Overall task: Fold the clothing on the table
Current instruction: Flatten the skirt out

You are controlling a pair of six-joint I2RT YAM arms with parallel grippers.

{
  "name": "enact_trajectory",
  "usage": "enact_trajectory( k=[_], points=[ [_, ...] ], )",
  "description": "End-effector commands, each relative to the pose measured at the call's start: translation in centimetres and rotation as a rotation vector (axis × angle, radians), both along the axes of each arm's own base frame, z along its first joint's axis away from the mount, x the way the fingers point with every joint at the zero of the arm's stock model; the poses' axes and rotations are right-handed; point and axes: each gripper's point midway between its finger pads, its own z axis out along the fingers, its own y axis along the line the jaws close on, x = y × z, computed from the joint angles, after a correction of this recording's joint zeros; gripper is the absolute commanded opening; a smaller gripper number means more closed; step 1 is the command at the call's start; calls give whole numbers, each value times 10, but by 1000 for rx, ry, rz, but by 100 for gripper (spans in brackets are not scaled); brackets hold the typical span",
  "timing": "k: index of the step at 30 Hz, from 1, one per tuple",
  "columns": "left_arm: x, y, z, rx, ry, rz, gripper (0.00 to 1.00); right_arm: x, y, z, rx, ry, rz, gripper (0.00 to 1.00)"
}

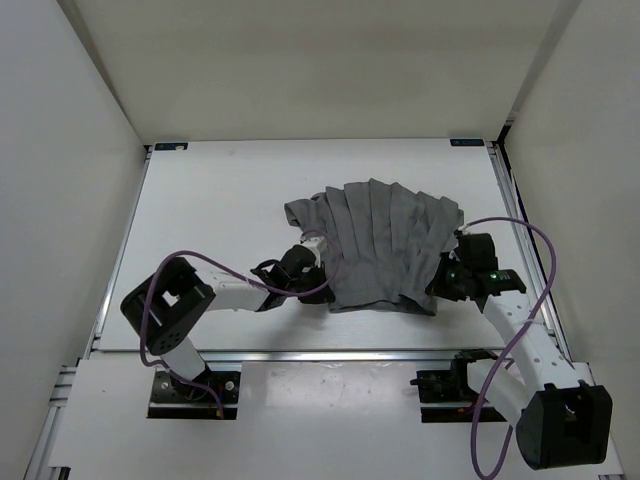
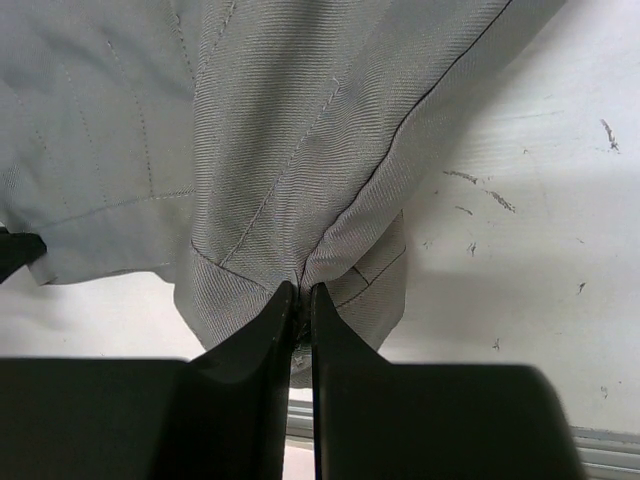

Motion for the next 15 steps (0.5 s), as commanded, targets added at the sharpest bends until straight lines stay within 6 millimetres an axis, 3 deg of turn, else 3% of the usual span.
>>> enact_trajectory(
  k=[1, 2, 4, 6, 9, 10, 15],
  points=[
    [5, 3, 7, 36, -19, -21, 0, 16, 1, 16, 6, -74, 17, 0],
    [13, 10, 11, 55, -28, -1, 0, 21, -2, 20, -4, -84, 17, 0],
    [34, 19, 37, 49, -95, 29, 0, 28, -10, 23, -21, -88, -1, 0],
    [59, 48, 66, 55, -156, 120, 0, 38, -22, 30, -35, -106, -30, 0],
    [74, 83, 91, 64, -222, 201, 0, 50, -40, 40, -61, -135, -75, 0],
    [75, 97, 94, 74, -233, 235, 0, 49, -43, 39, -59, -125, -85, 0],
    [68, 123, 89, 68, -237, 274, 0, 48, -31, 32, -42, -105, -62, 1]
  ],
)
